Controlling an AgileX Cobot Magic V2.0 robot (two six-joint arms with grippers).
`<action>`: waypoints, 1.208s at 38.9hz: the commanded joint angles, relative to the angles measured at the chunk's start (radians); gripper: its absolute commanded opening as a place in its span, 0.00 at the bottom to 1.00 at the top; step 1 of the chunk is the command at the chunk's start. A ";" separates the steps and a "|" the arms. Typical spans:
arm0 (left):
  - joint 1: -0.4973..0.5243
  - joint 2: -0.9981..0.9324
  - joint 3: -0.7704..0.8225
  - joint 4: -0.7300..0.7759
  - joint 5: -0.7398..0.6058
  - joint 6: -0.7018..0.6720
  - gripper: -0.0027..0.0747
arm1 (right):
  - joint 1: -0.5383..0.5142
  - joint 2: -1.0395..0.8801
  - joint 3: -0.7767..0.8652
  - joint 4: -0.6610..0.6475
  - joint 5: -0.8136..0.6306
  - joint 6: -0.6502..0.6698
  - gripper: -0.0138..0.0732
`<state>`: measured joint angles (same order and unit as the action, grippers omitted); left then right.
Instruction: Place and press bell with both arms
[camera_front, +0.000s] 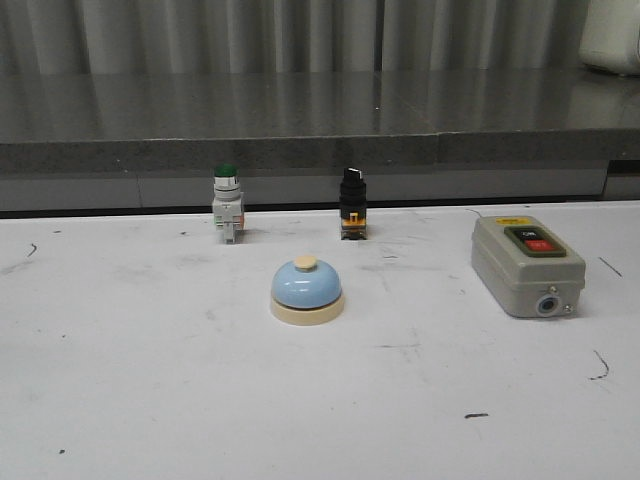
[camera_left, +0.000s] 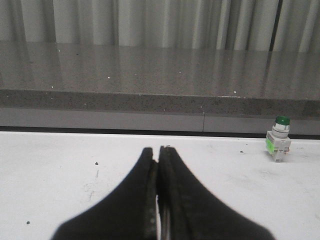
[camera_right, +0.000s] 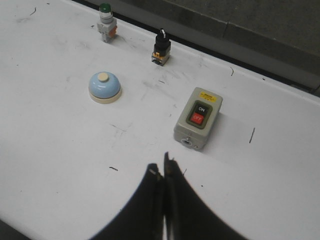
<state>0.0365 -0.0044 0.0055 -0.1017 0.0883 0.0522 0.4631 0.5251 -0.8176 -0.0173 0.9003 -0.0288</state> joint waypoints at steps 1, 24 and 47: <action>-0.001 -0.017 0.023 -0.012 -0.098 -0.009 0.01 | -0.004 0.003 -0.024 -0.004 -0.067 0.001 0.08; -0.016 -0.017 0.023 -0.012 -0.113 -0.009 0.01 | -0.004 0.003 -0.024 -0.004 -0.067 0.001 0.08; -0.064 -0.017 0.023 -0.012 -0.113 -0.009 0.01 | -0.004 0.003 -0.024 -0.004 -0.067 0.001 0.08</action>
<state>-0.0212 -0.0044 0.0055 -0.1040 0.0621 0.0522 0.4631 0.5251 -0.8176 -0.0173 0.9003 -0.0288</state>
